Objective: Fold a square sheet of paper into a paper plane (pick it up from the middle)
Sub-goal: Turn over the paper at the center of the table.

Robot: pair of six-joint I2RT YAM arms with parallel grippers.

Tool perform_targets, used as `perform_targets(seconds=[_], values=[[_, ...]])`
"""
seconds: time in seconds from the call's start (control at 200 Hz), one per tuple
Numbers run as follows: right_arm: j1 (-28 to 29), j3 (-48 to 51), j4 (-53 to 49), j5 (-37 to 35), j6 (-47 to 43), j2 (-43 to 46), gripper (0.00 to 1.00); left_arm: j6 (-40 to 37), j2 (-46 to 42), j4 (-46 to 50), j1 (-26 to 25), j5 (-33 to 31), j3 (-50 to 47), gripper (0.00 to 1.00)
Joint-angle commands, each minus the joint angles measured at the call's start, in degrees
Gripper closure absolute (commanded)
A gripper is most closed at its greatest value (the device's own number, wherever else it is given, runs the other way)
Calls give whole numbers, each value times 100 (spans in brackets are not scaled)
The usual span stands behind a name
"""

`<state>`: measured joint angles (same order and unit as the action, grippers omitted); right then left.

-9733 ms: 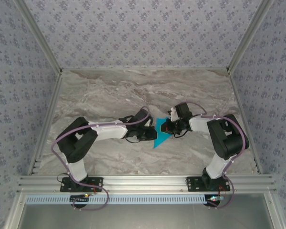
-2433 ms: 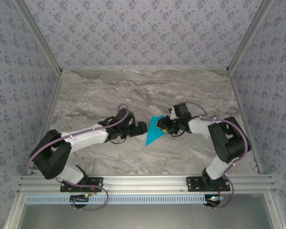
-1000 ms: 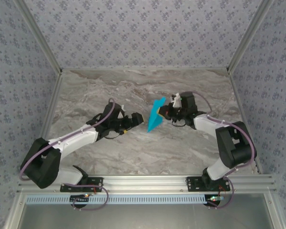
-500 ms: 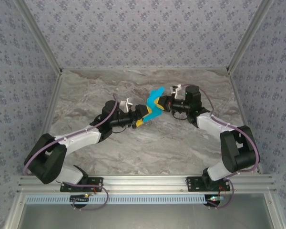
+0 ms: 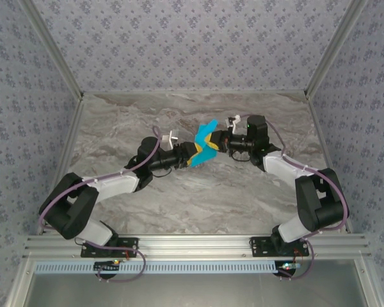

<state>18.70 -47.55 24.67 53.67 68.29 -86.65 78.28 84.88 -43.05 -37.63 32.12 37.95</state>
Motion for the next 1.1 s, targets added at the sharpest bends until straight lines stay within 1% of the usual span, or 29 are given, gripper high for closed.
perform_targets(seconds=[0.0, 0.075, 0.12, 0.175, 0.245, 0.285, 0.325, 0.37, 0.42, 0.48, 0.595, 0.68, 0.72, 0.804, 0.894, 0.944, 1.009, 1.099], values=[[13, -123, -426, 170, -287, 129, 88, -132, -26, -155, -31, -69, 8, 71], [-52, -195, -1043, 45, -649, 217, 81, -372, -63, 237, -33, -82, 80, 80], [-97, -253, -1589, -128, -1013, 310, 73, -626, -122, 760, -27, -128, 165, 83], [-176, -327, -2339, -418, -1498, 449, 65, -1151, -256, 1672, -27, -253, 340, 86], [-291, -400, -3159, -818, -2058, 623, 56, -2076, -501, 3338, -73, -726, 734, 87], [-350, -396, -3528, -1054, -2354, 726, 53, -2705, -620, 4490, -170, -1275, 1103, 87], [-391, -379, -3854, -1329, -2584, 845, 49, -3255, -676, 5633, -324, -1961, 1543, 87], [-406, -369, -4193, -1728, -2831, 998, 45, -3725, -622, 6707, -525, -2793, 2030, 87], [-405, -315, -4455, -2111, -3008, 1149, 41, -4021, -471, 7635, -713, -3596, 2491, 87], [-400, -245, -4615, -2489, -3149, 1303, 38, -4199, -233, 8399, -859, -4372, 2887, 88], [-381, -29, -4717, -3092, -3180, 1610, 31, -4208, 404, 9600, -1161, -5804, 3588, 89], [-363, 132, -4734, -3442, -3176, 1800, 26, -4037, 1021, 10318, -1401, -6706, 4139, 89], [-358, 196, -4734, -3565, -3174, 1865, 25, -3958, 1336, 10600, -1507, -6980, 4367, 89], [-351, 295, -4759, -3735, -3173, 1965, 23, -3764, 1908, 10910, -1686, -7293, 4764, 89], [-347, 386, -4765, -3860, -3148, 2024, 23, -3670, 2404, 10888, -1825, -7303, 5060, 87], [-344, 435, -4761, -3926, -3112, 2047, 23, -3697, 2602, 10733, -1869, -7088, 5174, 83], [-349, 491, -4783, -3999, -3079, 2089, 23, -3773, 2748, 10352, -1880, -6640, 5206, 77], [-346, 561, -4797, -4095, -3050, 2160, 23, -3935, 2762, 9701, -1879, -5833, 5129, 62]])
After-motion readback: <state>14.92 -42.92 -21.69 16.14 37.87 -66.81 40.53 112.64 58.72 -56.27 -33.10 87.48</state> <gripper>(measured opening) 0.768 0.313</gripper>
